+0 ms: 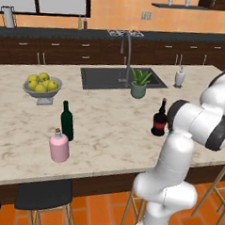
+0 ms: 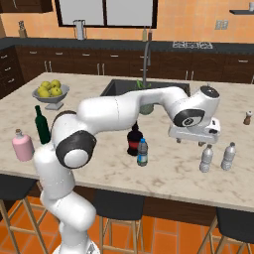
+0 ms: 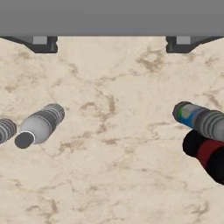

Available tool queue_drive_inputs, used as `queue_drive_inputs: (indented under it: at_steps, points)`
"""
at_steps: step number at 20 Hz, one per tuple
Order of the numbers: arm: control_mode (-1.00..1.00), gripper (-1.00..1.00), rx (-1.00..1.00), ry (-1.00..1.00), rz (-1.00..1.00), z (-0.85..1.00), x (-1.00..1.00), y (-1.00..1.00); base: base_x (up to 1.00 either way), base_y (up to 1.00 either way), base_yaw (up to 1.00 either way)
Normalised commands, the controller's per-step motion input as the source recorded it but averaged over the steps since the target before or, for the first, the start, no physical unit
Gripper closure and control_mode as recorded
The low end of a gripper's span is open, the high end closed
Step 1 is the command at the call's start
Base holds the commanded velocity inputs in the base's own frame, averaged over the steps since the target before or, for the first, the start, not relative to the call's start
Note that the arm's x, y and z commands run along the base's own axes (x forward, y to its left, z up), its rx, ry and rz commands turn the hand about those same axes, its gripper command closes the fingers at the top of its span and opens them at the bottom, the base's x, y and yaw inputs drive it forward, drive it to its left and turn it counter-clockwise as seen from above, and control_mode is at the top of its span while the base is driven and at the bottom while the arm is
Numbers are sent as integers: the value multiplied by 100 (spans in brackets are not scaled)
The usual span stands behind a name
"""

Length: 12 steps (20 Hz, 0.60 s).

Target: Move the plastic bottles in the middle to the plastics group, and the glass bottles in the middle to the glass group.

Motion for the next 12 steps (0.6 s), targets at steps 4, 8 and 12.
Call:
queue_drive_inputs:
  at_steps: [4,8,12]
  points:
    - [-100,-100,-4,0,10,0,16,100,0,0,0]
    - [-100,-100,-2,-3,1,0,0,100,0,0,0]
    - [-100,-100,-12,2,0,-6,0,94,0,0,0]
